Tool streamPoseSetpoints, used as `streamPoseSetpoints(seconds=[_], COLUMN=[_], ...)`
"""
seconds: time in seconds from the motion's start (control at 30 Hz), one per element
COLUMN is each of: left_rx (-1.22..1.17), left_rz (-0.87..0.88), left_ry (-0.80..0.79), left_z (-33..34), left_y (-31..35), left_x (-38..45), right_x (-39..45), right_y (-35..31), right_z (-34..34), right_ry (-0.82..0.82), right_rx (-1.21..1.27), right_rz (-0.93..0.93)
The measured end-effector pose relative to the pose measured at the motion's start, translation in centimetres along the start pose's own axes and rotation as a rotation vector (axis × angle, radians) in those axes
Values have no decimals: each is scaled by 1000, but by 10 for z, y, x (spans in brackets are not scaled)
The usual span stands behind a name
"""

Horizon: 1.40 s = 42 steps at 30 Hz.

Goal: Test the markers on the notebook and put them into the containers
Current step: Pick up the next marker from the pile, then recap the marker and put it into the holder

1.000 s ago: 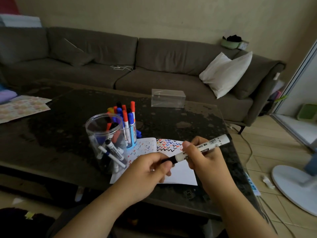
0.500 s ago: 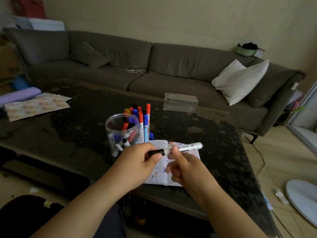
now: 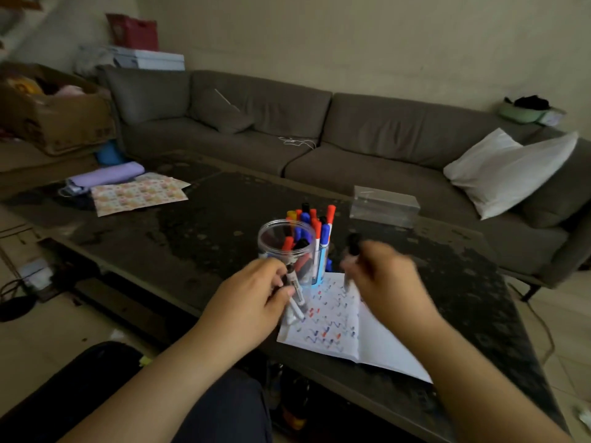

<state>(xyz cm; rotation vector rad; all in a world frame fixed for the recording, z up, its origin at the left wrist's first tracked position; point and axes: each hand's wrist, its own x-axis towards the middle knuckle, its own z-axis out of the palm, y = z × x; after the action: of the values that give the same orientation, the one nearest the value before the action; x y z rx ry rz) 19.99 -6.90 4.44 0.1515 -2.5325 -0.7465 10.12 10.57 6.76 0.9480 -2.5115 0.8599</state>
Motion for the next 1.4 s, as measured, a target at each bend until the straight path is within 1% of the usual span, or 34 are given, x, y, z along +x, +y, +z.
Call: streamPoseSetpoints(seconds=[0.07, 0.1, 0.13, 0.2, 0.3, 0.4, 0.47, 0.5, 0.57, 0.63, 0.7, 0.8, 0.9, 1.03, 1.13, 1.27, 1.4], left_rx=[29, 44, 53, 51, 20, -6, -19, -23, -28, -39, -47, -50, -42, -12, -5, -32, -150], left_rz=[-46, -65, -84, -114, -107, -88, -63, -53, -36, -19, -10, -22, -13, -35, -71, -114, -153], left_ry=[22, 23, 17, -1, -23, -60, -88, -98, -113, -140, -175, -219, -265, -308, -287, -209, -175], left_z=[-4, -5, -5, -3, 3, 10, 15, 18, 25, 35, 47, 68, 91, 121, 144, 168, 186], left_y=[-9, -12, -13, -14, -16, -17, -18, -17, -17, -16, -13, -5, 6, 17, 19, 15, 6], left_x=[5, 7, 9, 10, 7, 3, 1, 1, 1, 3, 6, 12, 24, 43, 58, 73, 84], right_x=[14, 22, 28, 40, 52, 59, 61, 60, 58, 56, 50, 37, 25, 27, 42, 75, 109], right_y=[-10, -17, -24, -33, -41, -36, -32, -29, -17, 0, 23, 62, 97, 132, 149, 161, 166], right_z=[-17, -23, -24, -18, 7, 33, 41, 42, 41, 35, 30, 28, 35, 54, 74, 108, 136], right_ry=[180, 208, 199, 124, -55, -268, -358, -358, -272, -144, -77, -113, -180, -245, -331, -407, -506], right_rx=[196, 279, 341, 411, 429, 300, 218, 214, 269, 333, 335, 285, 216, 149, 137, 79, 23], right_rz=[65, 94, 114, 139, 217, 252, 231, 213, 209, 272, 377, 543, 616, 611, 575, 430, 211])
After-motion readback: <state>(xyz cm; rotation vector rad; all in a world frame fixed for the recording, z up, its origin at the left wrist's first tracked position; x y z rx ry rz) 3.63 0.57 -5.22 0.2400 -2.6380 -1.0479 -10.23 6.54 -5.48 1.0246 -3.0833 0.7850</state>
